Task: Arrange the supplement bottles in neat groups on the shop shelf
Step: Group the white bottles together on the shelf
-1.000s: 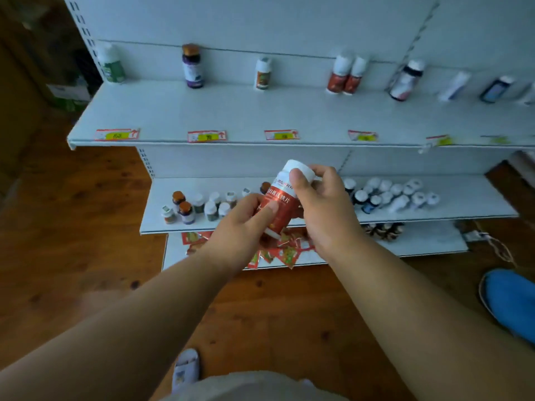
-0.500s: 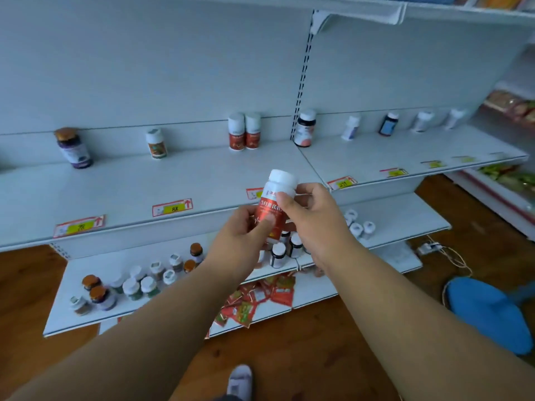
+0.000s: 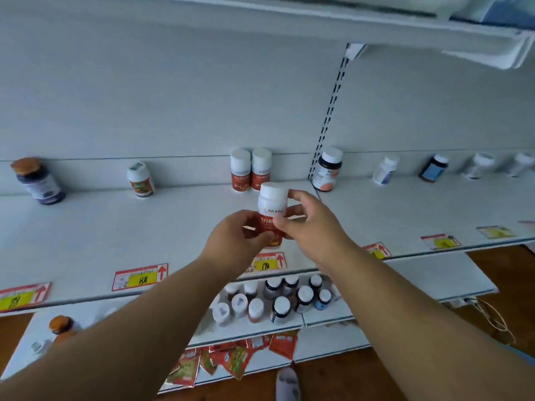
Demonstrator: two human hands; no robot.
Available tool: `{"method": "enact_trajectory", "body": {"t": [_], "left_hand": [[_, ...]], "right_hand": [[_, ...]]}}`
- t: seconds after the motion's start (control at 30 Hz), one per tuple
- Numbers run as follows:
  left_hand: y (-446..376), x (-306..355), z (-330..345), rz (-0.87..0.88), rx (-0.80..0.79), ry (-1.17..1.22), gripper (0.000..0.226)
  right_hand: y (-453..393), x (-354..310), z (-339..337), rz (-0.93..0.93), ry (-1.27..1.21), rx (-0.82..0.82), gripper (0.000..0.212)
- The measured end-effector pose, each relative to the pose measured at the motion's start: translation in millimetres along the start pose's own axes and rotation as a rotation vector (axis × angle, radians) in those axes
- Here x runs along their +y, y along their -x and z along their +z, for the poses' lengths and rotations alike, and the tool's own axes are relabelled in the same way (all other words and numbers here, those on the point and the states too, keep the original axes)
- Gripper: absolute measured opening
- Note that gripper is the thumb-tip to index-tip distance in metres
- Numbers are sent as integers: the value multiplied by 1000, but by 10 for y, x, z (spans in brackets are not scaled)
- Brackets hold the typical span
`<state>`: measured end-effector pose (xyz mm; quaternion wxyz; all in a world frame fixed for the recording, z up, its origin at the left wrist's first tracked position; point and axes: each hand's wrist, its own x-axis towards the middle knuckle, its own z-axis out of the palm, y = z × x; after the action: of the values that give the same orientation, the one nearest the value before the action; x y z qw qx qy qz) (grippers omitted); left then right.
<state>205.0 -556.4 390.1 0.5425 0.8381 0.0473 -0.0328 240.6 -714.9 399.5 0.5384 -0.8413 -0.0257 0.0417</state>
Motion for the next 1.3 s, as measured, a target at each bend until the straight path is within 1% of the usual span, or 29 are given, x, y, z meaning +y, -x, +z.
{"method": "enact_trajectory", "body": {"t": [0.13,0.23,0.37,0.47,0.63,0.73,0.8,0.9,0.97,1.07,1.17,1.23,1.3], "left_hand": [[-412,-172,-42,-78,145,-131,31],[-702,-294,-43,-113,219,-202,35],[-1041,-406,-14,-143,285,-262,33],[-1215,-471,8,-125,326,-287,30],[-1379,-467,-3,-99,308,-318,23],[-1425,-466,18,-100,326,-310,29],[-1423,-471,33,-112,334,-297,35],[-1330,-436,24,-125,334,-288,51],[-1213,-388,-1,-132,338,-284,59],[-1006,-314,-60,-100,319,-300,57],[-761,-259,-138,-35,301,-311,53],[-560,-237,-193,19,279,-327,51],[-333,-243,-258,89,262,-357,50]], "right_hand": [[-502,83,188,-74,110,-137,46],[-790,136,331,-119,182,-182,41],[-1102,230,504,-144,251,-135,41],[-1234,284,576,-151,274,-80,34],[-1351,346,615,-131,280,-12,27],[-1375,322,624,-114,279,-17,24],[-1362,295,632,-105,279,-25,25],[-1250,244,601,-102,303,-6,32],[-1125,199,548,-83,319,0,32],[-901,94,471,-63,353,0,26],[-646,-13,460,-69,350,46,22],[-424,-78,491,-69,334,82,23],[-181,-133,552,-89,325,107,29]]}}
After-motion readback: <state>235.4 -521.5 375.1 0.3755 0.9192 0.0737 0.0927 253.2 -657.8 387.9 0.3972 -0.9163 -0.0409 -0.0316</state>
